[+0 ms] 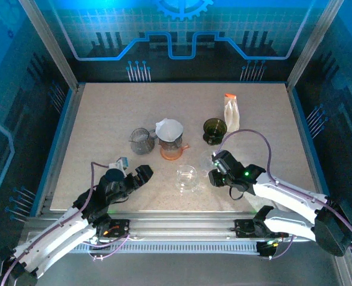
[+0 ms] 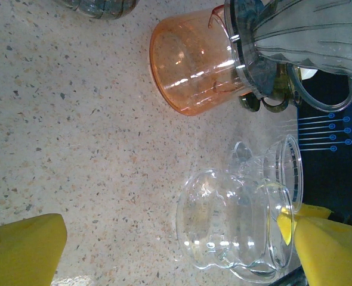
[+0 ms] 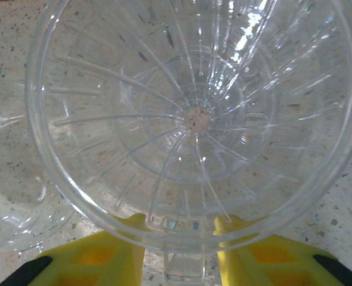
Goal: Place the coffee filter in the dripper
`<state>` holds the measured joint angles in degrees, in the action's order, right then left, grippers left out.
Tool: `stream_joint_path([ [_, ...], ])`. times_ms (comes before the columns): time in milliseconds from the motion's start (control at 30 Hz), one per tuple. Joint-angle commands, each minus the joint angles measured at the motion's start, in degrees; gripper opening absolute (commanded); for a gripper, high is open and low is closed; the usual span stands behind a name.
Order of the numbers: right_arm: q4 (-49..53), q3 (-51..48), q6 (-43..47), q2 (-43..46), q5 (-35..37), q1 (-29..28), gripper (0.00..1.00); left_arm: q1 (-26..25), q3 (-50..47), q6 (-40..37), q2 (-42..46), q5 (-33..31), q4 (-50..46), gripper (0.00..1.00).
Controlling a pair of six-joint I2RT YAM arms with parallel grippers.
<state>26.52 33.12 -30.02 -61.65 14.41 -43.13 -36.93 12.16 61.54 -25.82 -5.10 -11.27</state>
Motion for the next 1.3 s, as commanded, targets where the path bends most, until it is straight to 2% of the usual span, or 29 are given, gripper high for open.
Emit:
stream_joint_path([
  [0,0.5,1.0,0.2,-0.1,3.1,-0.7,0.33,-0.3,-0.4,0.7,0.1,0.5,0.8,0.99],
  [267,0.3,1.0,1.0,1.0,4.6,-0.6,0.16,-0.3,0.6,0.2,0.1,0.8,0.5,0.99],
  [433,1.3,1.6,1.8,3.0,5.4,-0.6,0.11,-0.3,1.0,0.1,0.0,1.3,0.5,0.99],
  [700,6.2,6.1,5.0,9.1,5.0,-0.3,0.10,-0.3,2.6,-0.5,0.0,1.6,-0.1,0.99],
  [1000,12.0,13.3,9.6,12.9,-3.8,-0.9,0.09,-0.3,2.9,-0.8,0.0,1.5,-0.3,0.99],
  [1100,14.5,15.9,10.8,12.3,-6.3,-2.3,0.09,-0.3,2.9,-0.8,0.0,1.5,-0.3,0.99],
  [1267,16.8,19.9,11.8,9.9,-6.3,-7.8,0.09,-0.3,3.0,-1.0,0.0,1.4,-0.5,0.99],
])
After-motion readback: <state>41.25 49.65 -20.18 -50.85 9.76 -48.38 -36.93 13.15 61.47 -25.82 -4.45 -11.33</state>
